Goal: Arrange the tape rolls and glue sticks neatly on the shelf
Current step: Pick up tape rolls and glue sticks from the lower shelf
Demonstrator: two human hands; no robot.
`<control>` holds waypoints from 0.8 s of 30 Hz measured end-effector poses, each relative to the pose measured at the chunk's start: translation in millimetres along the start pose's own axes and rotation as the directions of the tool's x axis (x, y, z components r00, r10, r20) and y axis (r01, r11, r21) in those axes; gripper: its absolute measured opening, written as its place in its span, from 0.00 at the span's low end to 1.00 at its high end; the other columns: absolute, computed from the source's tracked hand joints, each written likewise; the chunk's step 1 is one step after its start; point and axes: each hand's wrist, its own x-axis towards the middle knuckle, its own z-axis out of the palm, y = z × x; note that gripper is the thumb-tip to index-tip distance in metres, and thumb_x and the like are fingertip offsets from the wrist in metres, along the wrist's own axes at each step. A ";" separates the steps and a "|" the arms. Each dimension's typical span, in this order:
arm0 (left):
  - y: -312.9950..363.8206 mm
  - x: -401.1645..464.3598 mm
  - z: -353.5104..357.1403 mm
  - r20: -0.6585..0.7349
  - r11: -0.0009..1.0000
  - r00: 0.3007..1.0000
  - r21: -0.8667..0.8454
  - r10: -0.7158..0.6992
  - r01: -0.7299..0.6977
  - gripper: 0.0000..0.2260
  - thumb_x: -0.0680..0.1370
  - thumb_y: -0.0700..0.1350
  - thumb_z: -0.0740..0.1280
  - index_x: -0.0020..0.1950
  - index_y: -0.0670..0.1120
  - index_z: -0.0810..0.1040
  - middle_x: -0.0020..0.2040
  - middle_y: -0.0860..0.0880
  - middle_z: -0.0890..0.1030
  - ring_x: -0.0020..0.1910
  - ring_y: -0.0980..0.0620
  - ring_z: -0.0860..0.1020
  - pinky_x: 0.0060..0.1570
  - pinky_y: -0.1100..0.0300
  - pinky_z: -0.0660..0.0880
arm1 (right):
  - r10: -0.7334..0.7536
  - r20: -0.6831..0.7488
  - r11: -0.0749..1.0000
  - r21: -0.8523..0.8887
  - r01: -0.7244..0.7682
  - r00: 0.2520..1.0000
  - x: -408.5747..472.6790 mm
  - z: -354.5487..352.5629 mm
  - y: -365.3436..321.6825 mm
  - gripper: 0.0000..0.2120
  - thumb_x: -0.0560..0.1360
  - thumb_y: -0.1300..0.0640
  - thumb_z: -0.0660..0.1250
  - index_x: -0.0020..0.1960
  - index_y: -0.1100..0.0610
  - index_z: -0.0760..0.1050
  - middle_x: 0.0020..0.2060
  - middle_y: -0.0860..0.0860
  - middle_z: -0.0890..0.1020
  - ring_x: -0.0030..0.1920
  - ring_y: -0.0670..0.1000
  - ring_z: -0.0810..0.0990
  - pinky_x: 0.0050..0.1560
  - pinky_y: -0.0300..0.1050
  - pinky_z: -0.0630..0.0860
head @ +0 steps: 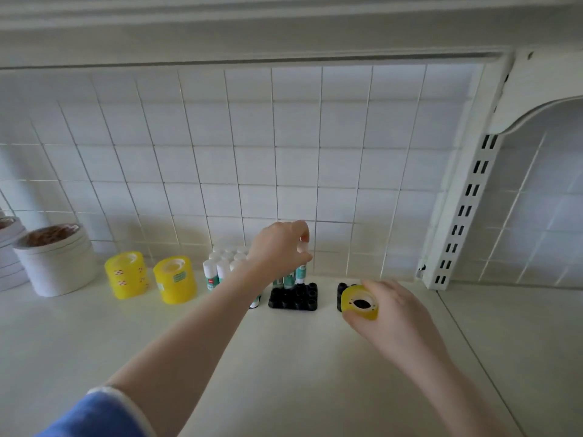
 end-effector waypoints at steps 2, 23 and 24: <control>-2.4 1.1 2.5 0.012 1.000 1.000 0.003 -0.002 0.002 0.09 0.72 0.47 0.67 0.51 0.50 0.74 0.48 0.50 0.79 0.48 0.48 0.76 0.45 0.54 0.75 | -0.002 -0.003 1.000 0.002 0.002 1.000 -1.3 2.2 1.9 0.24 0.73 0.43 0.65 0.67 0.50 0.68 0.58 0.45 0.73 0.58 0.47 0.71 0.51 0.37 0.67; -8.7 2.7 8.1 0.115 0.989 0.993 -0.148 0.003 0.014 0.10 0.69 0.44 0.73 0.45 0.47 0.74 0.38 0.55 0.73 0.41 0.52 0.73 0.42 0.58 0.73 | 0.028 -0.002 0.999 0.038 -0.028 1.000 -5.0 12.2 11.8 0.28 0.73 0.43 0.65 0.70 0.49 0.66 0.57 0.43 0.72 0.55 0.45 0.71 0.47 0.35 0.62; -7.9 2.8 7.0 0.118 0.989 0.993 -0.147 0.006 0.011 0.10 0.69 0.43 0.73 0.45 0.47 0.73 0.37 0.56 0.73 0.41 0.52 0.73 0.41 0.58 0.72 | 0.027 0.000 0.999 0.045 -0.027 1.000 -5.4 11.8 11.3 0.28 0.73 0.43 0.65 0.70 0.49 0.66 0.57 0.43 0.72 0.56 0.45 0.71 0.47 0.35 0.62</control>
